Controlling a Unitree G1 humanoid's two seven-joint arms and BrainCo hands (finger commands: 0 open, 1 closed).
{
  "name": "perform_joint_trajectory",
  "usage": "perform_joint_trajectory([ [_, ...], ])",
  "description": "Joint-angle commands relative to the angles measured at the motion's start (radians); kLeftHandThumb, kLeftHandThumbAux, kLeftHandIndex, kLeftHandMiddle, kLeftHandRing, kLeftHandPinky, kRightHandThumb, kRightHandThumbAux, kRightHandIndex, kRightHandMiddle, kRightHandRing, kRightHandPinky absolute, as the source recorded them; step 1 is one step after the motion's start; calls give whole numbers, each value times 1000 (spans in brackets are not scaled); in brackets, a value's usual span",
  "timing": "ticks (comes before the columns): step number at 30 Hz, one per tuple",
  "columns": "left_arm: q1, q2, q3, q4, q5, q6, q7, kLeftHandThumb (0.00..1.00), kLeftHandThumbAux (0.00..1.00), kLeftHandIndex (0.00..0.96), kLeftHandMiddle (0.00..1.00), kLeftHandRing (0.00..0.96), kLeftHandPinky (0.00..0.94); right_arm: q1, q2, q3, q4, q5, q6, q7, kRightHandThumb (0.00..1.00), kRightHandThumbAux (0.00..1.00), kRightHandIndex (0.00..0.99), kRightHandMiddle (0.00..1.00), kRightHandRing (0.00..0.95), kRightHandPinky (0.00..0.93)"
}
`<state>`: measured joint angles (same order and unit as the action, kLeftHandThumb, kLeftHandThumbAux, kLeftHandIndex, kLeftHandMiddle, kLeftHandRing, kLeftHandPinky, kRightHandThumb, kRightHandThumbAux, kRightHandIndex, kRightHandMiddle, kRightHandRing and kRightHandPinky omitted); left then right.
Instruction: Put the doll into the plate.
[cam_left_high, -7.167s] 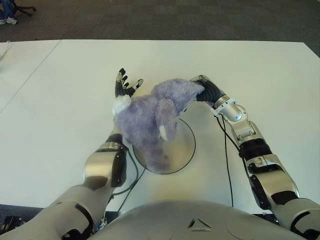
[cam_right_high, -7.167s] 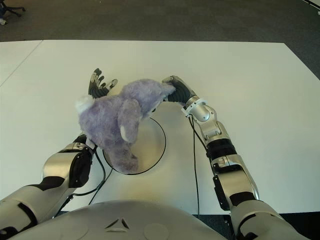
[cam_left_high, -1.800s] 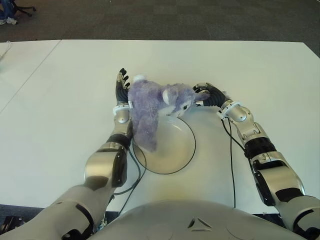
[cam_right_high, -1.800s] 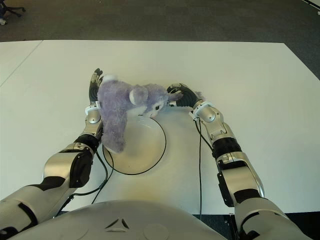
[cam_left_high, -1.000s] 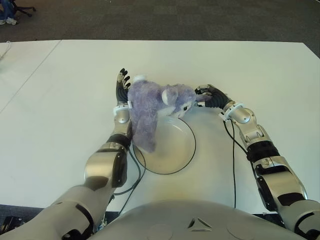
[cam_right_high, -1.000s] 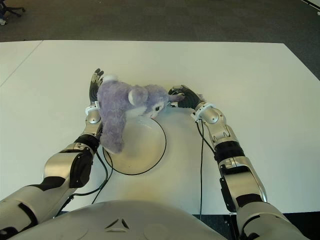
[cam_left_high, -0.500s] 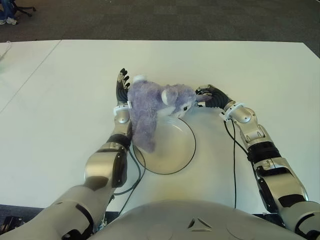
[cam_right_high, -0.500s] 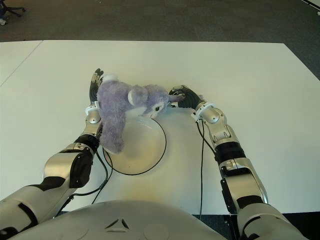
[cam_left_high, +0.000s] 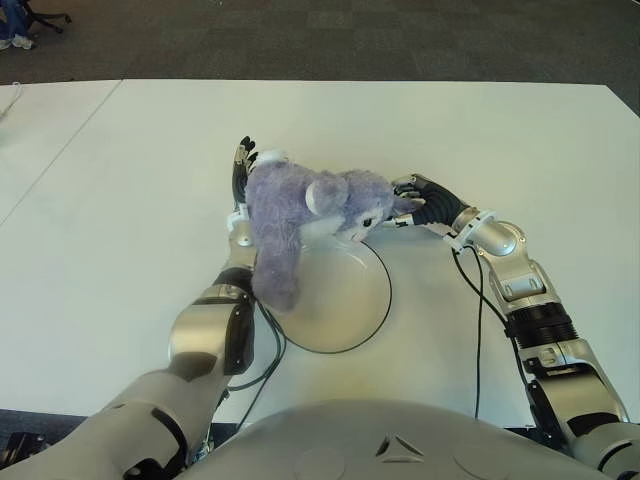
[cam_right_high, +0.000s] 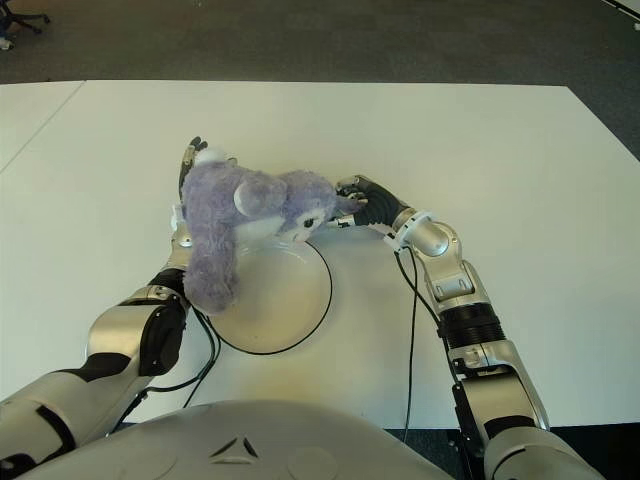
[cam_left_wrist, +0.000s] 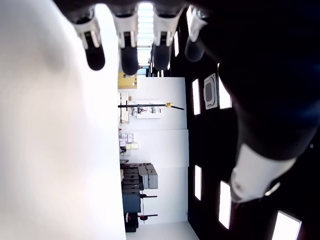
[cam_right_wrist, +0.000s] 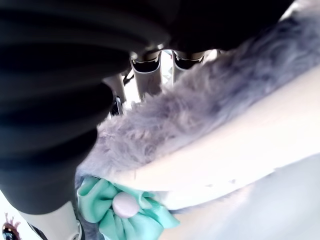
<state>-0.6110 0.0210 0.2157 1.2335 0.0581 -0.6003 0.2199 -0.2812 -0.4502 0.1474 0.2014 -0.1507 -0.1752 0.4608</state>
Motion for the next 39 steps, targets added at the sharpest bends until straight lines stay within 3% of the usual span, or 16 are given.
perform_joint_trajectory([
  [1, 144, -56, -1, 106, -3, 104, 2, 22, 751, 57, 110, 127, 157, 19, -5, -7, -13, 33, -68, 27, 127, 734, 796, 893, 889, 894],
  [15, 142, -59, -1, 105, -2, 103, 11, 2, 742, 48, 108, 119, 144, 32, -13, -45, -82, 86, -76, 61, 105, 726, 802, 898, 893, 899],
  [24, 142, -57, 2, 105, -7, 104, -2, 0, 739, 49, 110, 126, 151, 79, -4, -66, -210, 147, -82, 78, 47, 714, 804, 900, 895, 898],
  [39, 143, -55, -4, 105, 2, 102, 10, 9, 735, 53, 113, 129, 147, 94, 0, -76, -256, 205, -86, 106, 0, 687, 807, 900, 898, 898],
])
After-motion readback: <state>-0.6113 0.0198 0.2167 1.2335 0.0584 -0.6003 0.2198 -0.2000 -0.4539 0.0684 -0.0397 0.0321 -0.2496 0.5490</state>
